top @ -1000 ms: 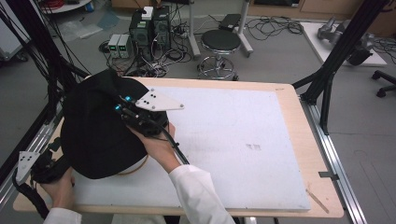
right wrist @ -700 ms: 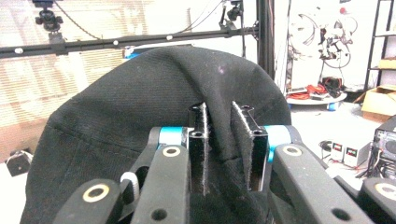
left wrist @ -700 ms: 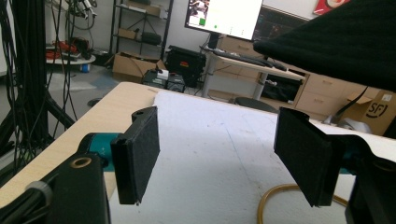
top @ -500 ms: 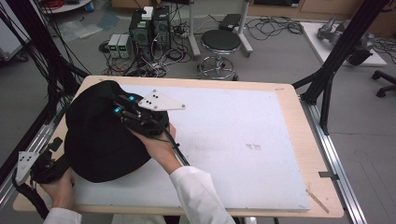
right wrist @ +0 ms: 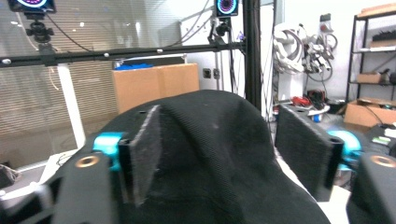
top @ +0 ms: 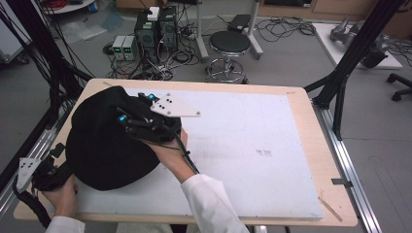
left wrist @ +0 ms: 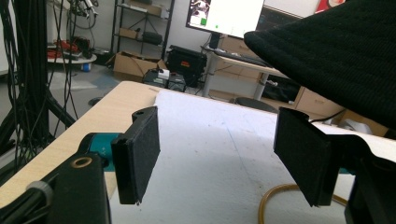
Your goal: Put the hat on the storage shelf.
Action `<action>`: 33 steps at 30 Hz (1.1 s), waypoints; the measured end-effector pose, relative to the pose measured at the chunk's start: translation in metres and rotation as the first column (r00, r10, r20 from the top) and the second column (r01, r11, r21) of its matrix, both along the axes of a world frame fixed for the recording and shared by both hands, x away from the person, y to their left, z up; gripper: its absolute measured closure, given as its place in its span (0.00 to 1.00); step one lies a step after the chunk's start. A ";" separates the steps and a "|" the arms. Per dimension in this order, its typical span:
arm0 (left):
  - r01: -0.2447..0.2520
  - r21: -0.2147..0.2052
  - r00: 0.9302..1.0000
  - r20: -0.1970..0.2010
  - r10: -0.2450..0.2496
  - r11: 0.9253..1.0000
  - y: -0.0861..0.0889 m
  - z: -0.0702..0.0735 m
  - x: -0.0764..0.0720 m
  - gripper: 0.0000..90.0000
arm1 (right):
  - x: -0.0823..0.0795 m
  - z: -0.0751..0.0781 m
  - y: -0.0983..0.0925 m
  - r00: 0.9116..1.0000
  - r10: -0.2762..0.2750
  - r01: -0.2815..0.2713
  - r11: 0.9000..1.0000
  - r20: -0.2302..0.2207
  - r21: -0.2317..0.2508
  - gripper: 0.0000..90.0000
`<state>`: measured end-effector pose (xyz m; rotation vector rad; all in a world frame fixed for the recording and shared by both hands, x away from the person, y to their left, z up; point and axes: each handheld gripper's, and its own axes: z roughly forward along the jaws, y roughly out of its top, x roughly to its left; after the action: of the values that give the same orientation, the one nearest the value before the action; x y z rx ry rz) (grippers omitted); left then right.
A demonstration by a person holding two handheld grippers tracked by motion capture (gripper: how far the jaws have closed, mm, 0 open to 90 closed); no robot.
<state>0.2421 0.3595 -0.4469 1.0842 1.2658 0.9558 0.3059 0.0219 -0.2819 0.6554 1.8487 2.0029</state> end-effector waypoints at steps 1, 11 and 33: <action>0.000 0.000 1.000 0.000 0.000 1.000 0.000 0.000 0.000 0.35 | 0.000 0.000 -0.006 1.000 0.000 0.000 1.000 0.005 -0.003 0.27; 0.000 0.005 1.000 -0.001 0.000 1.000 -0.001 0.000 0.001 0.35 | -0.005 -0.004 -0.047 0.998 -0.058 0.058 0.998 -0.037 0.020 0.21; 0.012 0.068 1.000 0.015 -0.013 0.998 -0.009 0.001 0.000 0.36 | -0.044 -0.022 -0.180 0.944 -0.329 0.328 0.942 -0.016 -0.069 0.19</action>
<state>0.2422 0.3503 -0.4459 1.1344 1.2200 1.0018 0.2622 -0.1584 -0.3039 0.9098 1.6809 1.7182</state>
